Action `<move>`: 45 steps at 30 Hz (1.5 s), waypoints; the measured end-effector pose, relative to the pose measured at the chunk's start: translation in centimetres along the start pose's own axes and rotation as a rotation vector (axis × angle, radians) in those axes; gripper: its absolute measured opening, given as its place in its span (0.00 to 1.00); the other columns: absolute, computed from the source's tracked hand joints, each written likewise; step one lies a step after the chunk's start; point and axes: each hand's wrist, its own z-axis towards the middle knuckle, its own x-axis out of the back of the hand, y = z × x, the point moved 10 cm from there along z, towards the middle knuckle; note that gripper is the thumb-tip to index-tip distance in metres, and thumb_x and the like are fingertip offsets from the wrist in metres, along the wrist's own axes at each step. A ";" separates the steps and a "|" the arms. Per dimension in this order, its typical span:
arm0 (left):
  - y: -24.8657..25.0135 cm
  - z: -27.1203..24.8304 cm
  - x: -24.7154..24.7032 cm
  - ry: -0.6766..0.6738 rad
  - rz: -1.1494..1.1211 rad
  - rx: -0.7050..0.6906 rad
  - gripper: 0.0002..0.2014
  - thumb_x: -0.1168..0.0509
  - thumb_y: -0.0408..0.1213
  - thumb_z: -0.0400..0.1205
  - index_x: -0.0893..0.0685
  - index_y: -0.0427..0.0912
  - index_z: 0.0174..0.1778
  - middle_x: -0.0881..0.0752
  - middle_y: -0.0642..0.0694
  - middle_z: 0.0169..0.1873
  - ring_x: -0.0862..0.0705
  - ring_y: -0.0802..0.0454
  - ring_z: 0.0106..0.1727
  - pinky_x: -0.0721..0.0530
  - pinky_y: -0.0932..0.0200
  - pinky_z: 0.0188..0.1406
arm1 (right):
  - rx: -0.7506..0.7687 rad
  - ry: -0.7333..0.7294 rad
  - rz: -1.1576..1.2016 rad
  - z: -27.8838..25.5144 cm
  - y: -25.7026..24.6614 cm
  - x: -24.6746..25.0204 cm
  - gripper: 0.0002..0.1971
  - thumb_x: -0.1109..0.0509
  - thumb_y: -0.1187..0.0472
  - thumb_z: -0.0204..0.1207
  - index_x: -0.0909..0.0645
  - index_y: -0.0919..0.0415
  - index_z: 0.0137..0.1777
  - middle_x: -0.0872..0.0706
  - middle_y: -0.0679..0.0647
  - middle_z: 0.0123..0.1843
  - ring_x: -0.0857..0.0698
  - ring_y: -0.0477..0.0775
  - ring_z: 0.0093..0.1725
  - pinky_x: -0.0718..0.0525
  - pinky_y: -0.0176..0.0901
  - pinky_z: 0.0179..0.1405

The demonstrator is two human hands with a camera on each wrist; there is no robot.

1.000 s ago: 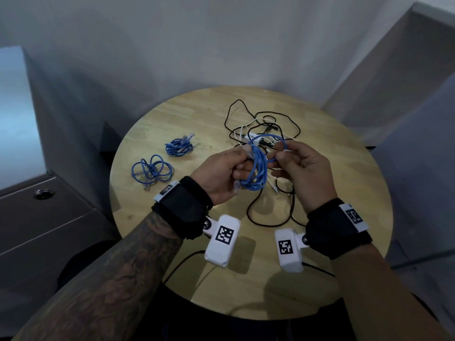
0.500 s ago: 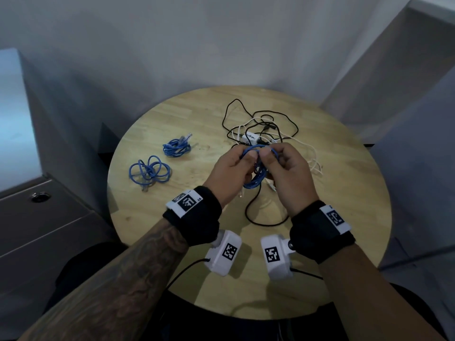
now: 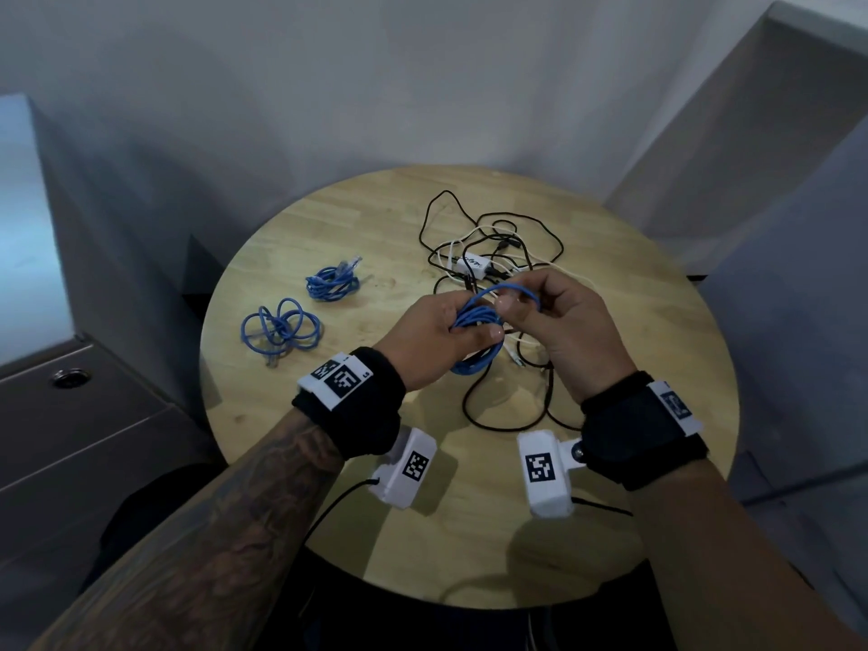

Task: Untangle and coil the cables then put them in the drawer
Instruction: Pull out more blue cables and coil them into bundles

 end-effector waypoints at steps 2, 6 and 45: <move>-0.1 0.0 0.3 0.010 0.002 0.010 0.05 0.30 0.35 0.82 0.14 0.38 0.51 0.15 0.46 0.35 0.20 0.55 0.36 0.21 0.57 0.41 | 0.070 0.048 -0.053 -0.3 -1.0 0.3 0.04 0.24 0.65 0.77 0.13 0.63 0.50 0.14 0.70 0.45 0.16 0.51 0.41 0.13 0.45 0.46; -0.1 0.0 0.0 -0.026 0.044 0.022 0.09 0.31 0.38 0.83 0.15 0.34 0.50 0.21 0.53 0.27 0.28 0.57 0.27 0.28 0.61 0.31 | 0.079 0.129 0.014 -0.4 -1.4 1.3 0.04 0.27 0.63 0.80 0.10 0.59 0.47 0.12 0.59 0.38 0.17 0.51 0.36 0.16 0.43 0.40; -0.8 0.2 2.4 0.120 -0.444 -0.001 0.14 0.46 0.33 0.90 0.21 0.26 0.61 0.38 0.52 0.27 0.40 0.58 0.27 0.37 0.68 0.26 | -0.053 0.039 -0.045 0.8 1.4 4.5 0.06 0.26 0.72 0.75 0.15 0.60 0.41 0.13 0.58 0.37 0.15 0.50 0.37 0.16 0.41 0.42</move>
